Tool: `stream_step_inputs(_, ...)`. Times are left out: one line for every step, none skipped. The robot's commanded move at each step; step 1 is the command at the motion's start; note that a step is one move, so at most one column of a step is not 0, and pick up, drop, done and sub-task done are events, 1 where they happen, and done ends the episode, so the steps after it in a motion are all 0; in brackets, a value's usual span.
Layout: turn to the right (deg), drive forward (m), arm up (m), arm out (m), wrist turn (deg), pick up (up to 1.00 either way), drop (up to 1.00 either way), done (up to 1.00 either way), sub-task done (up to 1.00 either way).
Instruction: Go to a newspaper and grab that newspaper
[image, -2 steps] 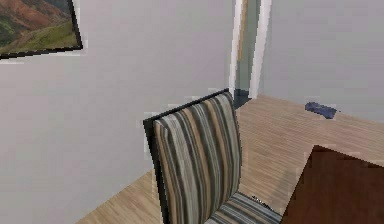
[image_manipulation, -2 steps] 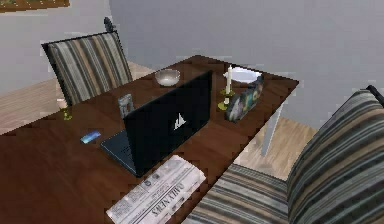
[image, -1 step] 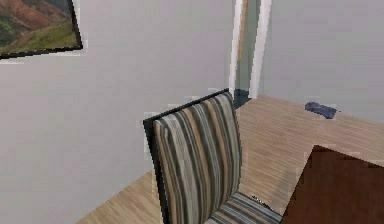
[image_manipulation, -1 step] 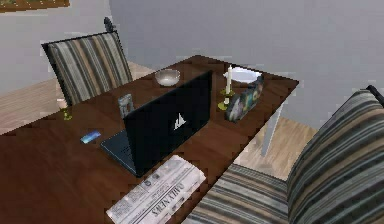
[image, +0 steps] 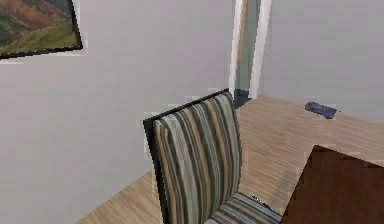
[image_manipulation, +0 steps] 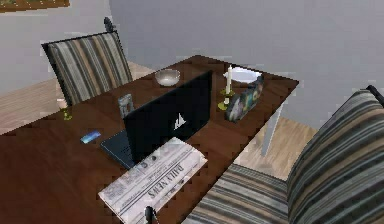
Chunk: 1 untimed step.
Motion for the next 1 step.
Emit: stream_step_inputs(0.0, 0.0, 0.0, 0.0, 0.0, 0.0, 0.0, 1.0, 0.0)
